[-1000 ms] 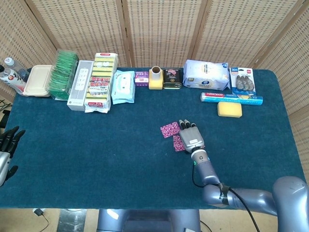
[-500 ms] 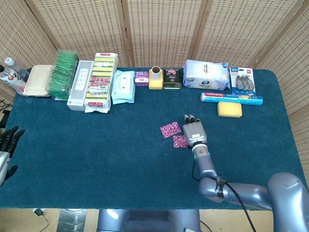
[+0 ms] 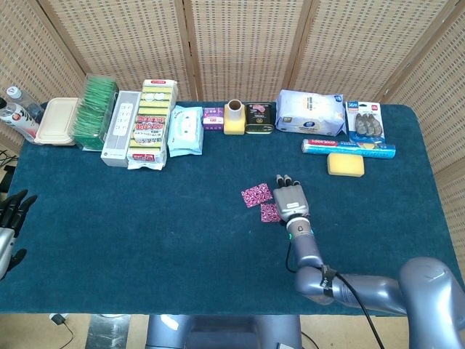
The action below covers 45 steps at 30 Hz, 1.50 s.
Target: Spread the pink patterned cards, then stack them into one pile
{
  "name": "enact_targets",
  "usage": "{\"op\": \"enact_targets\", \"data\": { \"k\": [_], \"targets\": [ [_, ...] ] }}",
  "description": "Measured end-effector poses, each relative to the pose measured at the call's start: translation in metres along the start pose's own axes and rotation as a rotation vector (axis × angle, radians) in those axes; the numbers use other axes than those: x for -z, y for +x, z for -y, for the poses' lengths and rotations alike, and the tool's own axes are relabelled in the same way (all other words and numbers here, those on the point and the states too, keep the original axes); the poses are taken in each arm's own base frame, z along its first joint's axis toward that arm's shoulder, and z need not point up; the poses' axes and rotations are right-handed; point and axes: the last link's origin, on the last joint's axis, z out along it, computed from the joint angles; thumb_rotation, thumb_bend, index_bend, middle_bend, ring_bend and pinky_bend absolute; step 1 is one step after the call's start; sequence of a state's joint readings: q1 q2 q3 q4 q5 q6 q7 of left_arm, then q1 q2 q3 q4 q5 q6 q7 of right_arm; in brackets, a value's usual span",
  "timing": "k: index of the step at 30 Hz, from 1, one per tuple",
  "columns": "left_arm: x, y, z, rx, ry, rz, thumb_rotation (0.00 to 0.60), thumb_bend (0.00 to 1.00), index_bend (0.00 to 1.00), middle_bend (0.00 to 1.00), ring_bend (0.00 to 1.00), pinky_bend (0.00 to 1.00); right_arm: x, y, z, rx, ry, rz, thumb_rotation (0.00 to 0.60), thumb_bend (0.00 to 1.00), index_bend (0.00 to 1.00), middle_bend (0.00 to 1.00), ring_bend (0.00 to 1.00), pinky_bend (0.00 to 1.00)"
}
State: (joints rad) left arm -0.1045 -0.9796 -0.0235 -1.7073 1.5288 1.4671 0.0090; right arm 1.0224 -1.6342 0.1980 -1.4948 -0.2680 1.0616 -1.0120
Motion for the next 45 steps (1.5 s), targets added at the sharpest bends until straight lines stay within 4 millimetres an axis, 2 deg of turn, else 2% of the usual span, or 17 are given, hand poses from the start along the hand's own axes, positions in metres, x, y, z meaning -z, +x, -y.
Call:
{"op": "enact_targets", "data": {
  "k": [10,45],
  "targets": [
    [-0.002,0.000,0.001,0.003,0.004,0.008,0.600,0.09,0.00,0.00,0.00,0.08,-0.002,0.002,0.004,-0.003,-0.013,0.005,0.600,0.27,0.46,0.03,0.00,0.19],
    [-0.001,0.001,0.002,0.007,0.004,0.000,0.600,0.09,0.00,0.00,0.00,0.08,0.002,0.000,0.013,0.024,0.009,0.008,0.600,0.27,0.34,0.01,0.00,0.19]
  ]
}}
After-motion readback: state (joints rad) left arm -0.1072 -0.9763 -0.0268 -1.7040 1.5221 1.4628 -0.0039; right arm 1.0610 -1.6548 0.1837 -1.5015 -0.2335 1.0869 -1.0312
